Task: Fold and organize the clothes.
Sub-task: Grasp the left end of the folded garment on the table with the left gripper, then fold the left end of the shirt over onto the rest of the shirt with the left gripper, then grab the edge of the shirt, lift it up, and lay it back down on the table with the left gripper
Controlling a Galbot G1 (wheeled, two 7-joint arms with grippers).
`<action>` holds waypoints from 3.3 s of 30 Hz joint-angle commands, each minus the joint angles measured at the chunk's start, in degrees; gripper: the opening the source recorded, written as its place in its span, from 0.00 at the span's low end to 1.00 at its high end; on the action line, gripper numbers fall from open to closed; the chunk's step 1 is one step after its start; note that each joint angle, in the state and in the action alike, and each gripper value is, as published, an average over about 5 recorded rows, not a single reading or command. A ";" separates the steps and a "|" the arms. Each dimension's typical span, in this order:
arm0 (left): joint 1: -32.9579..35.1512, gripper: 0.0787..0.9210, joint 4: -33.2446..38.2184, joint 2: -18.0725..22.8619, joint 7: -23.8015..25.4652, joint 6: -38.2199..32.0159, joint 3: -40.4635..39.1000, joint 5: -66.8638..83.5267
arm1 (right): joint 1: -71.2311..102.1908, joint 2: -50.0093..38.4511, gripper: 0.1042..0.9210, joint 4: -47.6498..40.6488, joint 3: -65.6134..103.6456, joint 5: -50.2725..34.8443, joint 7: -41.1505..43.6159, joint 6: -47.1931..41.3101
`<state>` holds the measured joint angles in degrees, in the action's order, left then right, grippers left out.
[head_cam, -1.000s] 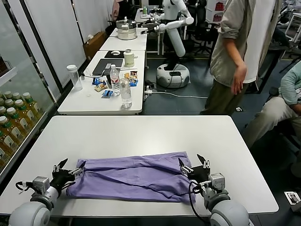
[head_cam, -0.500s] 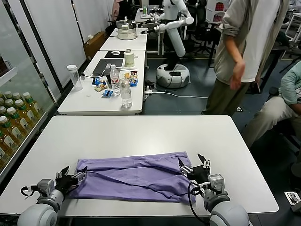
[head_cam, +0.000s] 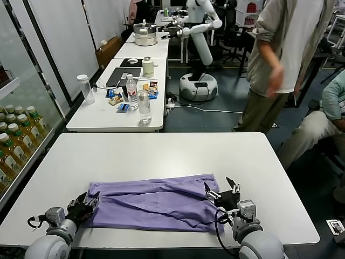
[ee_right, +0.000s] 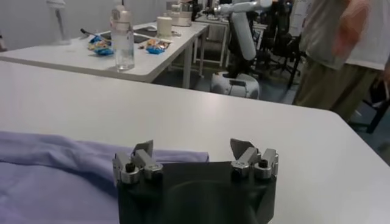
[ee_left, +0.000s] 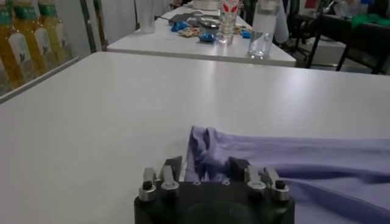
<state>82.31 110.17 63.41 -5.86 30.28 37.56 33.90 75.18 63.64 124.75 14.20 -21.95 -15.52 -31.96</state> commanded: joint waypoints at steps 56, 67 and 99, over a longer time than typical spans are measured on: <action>-6.20 0.03 15.52 4.03 -2.13 3.11 -14.00 -0.28 | -1.95 0.69 0.88 0.91 0.65 2.85 0.63 -0.62; -10.12 0.03 11.74 6.96 -4.26 3.13 -18.33 -1.89 | -1.69 0.83 0.88 0.85 0.98 3.10 0.46 -0.91; 4.69 0.76 6.49 1.17 -4.58 0.32 1.83 -9.34 | -3.02 1.55 0.88 0.56 0.17 2.94 1.44 -0.35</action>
<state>77.78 124.44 67.86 -10.17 31.59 26.89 29.75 72.74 64.72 126.22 14.76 -19.06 -14.24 -32.71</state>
